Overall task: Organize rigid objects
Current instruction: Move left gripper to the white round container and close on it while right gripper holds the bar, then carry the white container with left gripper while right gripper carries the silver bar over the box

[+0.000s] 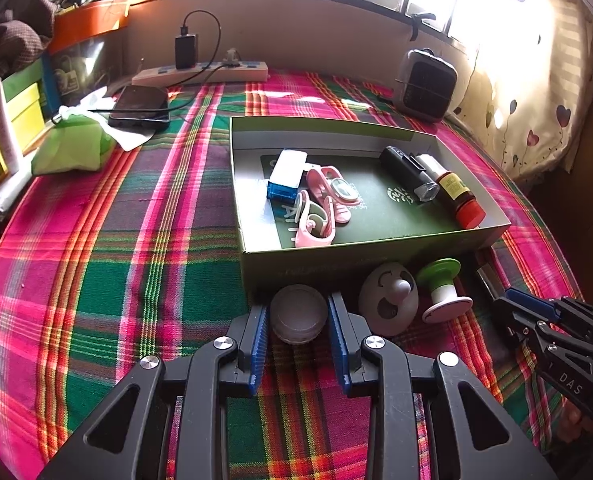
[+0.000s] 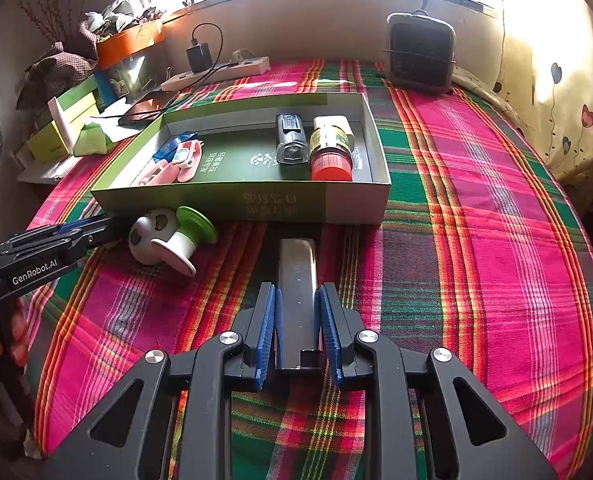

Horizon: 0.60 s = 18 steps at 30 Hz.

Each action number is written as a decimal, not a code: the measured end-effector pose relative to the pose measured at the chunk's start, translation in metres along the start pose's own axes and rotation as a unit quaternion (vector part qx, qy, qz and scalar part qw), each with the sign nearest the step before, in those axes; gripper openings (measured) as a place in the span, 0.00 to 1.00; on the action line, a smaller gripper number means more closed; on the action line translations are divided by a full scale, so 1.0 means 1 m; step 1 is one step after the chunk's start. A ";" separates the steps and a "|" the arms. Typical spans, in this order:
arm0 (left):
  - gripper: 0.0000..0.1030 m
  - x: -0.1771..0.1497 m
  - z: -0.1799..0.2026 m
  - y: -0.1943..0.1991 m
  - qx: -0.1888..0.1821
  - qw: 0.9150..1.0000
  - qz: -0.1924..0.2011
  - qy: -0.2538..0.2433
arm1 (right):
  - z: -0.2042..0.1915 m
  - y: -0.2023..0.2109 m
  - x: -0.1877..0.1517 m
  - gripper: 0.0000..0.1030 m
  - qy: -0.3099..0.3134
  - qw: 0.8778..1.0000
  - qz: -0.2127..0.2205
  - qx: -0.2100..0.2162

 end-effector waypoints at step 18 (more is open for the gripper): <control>0.26 0.003 0.009 0.018 -0.008 1.000 0.020 -0.005 | -0.002 0.014 0.003 0.24 -0.002 1.000 0.020 0.007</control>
Point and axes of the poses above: each gripper's, at about its wrist camera, not at the fingertips, and y roughly against the way its jaws point, z to its right, x to its top, the point moved 1 cm from there along -y, roughly the way its jaws point, and after that the axes turned 10 degrees about -x, right-handed, at the moved point
